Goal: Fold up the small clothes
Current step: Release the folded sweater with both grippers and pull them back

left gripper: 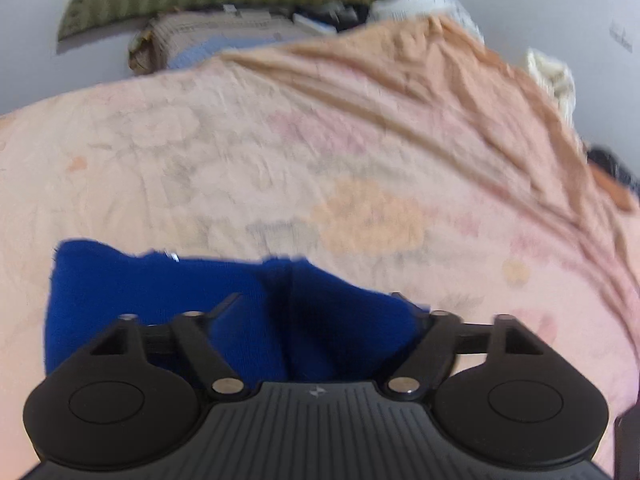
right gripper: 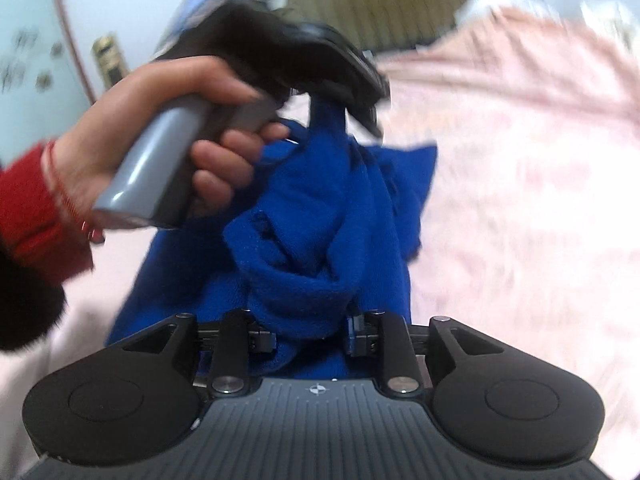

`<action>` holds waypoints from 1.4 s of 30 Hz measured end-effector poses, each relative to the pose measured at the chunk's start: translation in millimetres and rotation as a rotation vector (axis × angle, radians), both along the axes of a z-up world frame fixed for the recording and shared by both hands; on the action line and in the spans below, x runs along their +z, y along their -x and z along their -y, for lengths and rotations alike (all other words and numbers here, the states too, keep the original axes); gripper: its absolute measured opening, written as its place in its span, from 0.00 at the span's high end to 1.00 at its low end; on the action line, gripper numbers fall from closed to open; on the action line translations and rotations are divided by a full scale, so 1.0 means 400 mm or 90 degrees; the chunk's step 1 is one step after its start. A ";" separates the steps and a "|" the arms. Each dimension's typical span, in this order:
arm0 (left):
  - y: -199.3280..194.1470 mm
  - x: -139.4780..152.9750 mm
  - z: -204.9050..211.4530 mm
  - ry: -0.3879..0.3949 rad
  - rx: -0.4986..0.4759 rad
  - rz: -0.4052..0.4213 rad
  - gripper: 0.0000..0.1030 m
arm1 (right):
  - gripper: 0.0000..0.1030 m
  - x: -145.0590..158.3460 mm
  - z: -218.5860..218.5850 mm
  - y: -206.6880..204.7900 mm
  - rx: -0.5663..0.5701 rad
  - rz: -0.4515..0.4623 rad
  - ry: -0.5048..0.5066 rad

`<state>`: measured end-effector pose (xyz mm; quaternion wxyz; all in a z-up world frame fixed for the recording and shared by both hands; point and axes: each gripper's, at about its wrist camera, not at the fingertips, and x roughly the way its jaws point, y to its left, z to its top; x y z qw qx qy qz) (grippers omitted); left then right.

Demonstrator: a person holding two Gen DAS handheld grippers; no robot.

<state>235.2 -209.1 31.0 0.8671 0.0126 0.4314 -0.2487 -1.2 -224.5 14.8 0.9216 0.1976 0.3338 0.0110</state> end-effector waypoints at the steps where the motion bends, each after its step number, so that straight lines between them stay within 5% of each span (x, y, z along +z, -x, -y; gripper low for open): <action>1: 0.002 0.011 -0.007 0.009 0.005 0.009 0.22 | 0.64 -0.002 0.009 0.004 0.001 0.000 -0.018; 8: 0.017 0.082 -0.088 0.028 0.035 0.041 0.20 | 0.43 -0.015 0.084 0.027 -0.015 0.010 -0.183; 14: 0.047 0.109 -0.160 0.028 0.058 0.070 0.20 | 0.47 -0.070 0.169 0.052 -0.121 0.013 -0.380; 16: 0.062 0.108 -0.179 0.008 0.063 0.080 0.20 | 0.47 -0.053 0.173 0.067 -0.138 0.021 -0.359; 21: 0.120 0.074 -0.208 -0.061 0.059 0.105 0.20 | 0.44 0.035 0.134 0.055 -0.129 0.057 -0.184; 24: 0.153 0.044 -0.218 -0.084 0.046 0.101 0.20 | 0.42 0.024 0.120 0.008 -0.078 0.022 -0.173; 27: 0.175 0.021 -0.229 -0.118 0.033 0.109 0.19 | 0.42 0.001 0.100 -0.014 -0.123 -0.031 -0.050; 29: 0.181 0.013 -0.251 -0.127 0.034 0.124 0.20 | 0.41 -0.001 0.121 -0.009 -0.129 -0.017 -0.081; 32: 0.157 0.006 -0.298 -0.100 0.051 0.106 0.19 | 0.38 0.004 0.159 -0.041 -0.107 -0.004 -0.135; 37: 0.092 -0.032 -0.386 0.040 0.071 0.000 0.19 | 0.30 -0.009 0.192 -0.154 -0.078 -0.019 -0.119; 42: 0.048 -0.090 -0.418 0.140 0.060 -0.083 0.20 | 0.32 -0.029 0.203 -0.233 -0.018 -0.023 -0.144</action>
